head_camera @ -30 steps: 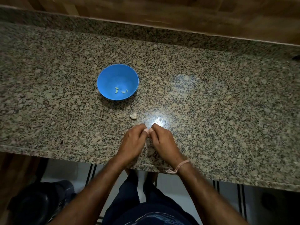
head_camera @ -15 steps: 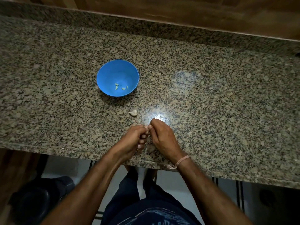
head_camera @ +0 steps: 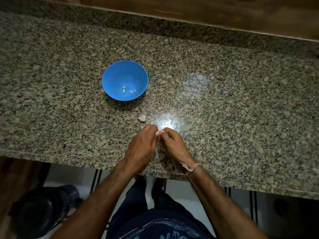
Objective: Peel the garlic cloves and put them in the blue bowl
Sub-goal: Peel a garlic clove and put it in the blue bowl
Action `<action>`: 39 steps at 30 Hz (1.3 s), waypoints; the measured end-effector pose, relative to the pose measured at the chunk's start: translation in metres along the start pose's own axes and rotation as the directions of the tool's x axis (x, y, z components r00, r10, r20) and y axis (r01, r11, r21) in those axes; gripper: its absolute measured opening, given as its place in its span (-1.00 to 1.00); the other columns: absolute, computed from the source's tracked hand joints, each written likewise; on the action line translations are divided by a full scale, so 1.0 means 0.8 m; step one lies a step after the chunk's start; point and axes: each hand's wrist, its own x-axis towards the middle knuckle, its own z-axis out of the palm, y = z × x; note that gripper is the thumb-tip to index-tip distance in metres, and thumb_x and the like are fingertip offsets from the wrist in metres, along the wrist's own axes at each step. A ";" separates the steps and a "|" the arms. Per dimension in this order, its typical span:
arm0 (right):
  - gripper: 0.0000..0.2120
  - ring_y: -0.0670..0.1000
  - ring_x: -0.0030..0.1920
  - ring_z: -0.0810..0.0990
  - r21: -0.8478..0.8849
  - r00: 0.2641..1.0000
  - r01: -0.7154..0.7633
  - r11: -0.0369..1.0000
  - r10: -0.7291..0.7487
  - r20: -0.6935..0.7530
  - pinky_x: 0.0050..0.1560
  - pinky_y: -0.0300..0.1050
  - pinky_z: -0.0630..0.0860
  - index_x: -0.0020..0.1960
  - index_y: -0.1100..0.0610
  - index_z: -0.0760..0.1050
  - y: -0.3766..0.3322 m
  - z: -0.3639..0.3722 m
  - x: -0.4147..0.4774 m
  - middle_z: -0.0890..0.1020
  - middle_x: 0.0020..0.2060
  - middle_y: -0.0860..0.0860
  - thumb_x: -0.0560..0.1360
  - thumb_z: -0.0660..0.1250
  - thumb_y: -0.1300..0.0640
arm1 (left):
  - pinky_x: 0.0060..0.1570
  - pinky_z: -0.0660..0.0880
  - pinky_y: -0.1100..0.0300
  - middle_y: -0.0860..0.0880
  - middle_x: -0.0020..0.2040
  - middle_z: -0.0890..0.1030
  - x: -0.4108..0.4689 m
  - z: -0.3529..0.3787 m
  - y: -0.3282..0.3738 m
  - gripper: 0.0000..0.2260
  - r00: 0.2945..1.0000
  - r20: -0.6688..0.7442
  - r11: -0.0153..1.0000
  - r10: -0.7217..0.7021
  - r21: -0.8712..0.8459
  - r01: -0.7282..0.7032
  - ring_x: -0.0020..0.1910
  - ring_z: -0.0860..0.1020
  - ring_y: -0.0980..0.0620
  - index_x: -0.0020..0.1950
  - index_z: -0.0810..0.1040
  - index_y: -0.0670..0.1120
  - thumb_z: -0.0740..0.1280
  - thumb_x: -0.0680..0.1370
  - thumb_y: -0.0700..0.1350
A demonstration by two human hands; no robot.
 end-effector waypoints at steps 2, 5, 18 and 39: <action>-0.77 -0.20 -0.35 0.33 -0.164 0.986 0.136 0.977 -0.150 -0.073 -0.29 -0.35 0.31 -0.12 0.11 0.40 0.000 0.006 -0.003 0.43 -0.29 -0.07 0.72 0.20 0.12 | -0.38 0.25 0.26 0.09 -0.24 0.38 0.002 0.006 -0.002 -0.79 0.997 -0.014 0.994 -0.074 -0.077 0.072 -0.34 0.34 0.11 -0.11 0.35 -0.03 0.16 0.73 -0.10; -0.78 -0.20 -0.31 0.31 -0.395 0.937 0.262 0.881 -0.330 -0.115 -0.27 -0.36 0.29 -0.12 0.07 0.35 0.002 0.012 -0.006 0.38 -0.29 -0.12 0.72 0.19 0.14 | -0.42 0.29 0.33 0.03 -0.27 0.42 0.008 0.007 0.006 -0.73 0.957 0.095 0.918 -0.273 -0.273 0.288 -0.36 0.34 0.14 -0.14 0.43 -0.07 0.14 0.74 -0.09; -0.73 -0.26 -0.41 0.46 -0.043 0.975 0.105 0.994 -0.111 -0.191 -0.36 -0.40 0.40 -0.09 0.28 0.52 0.001 0.005 -0.004 0.52 -0.32 -0.04 0.68 0.31 0.10 | -0.21 0.48 0.48 0.13 -0.15 0.67 -0.004 -0.008 0.006 -0.93 0.943 -0.124 0.899 -0.309 -0.363 0.247 -0.16 0.61 0.31 0.02 0.69 -0.06 0.45 0.61 -0.08; -0.72 -0.13 -0.34 0.44 0.152 1.000 0.004 0.988 -0.001 -0.018 -0.32 -0.28 0.40 -0.09 0.24 0.55 0.000 -0.013 -0.003 0.53 -0.33 -0.04 0.69 0.29 0.07 | -0.31 0.50 0.32 0.00 -0.23 0.68 0.007 -0.013 -0.003 -0.98 0.945 -0.061 0.856 -0.322 -0.445 0.263 -0.26 0.60 0.11 -0.09 0.70 -0.03 0.49 0.54 -0.12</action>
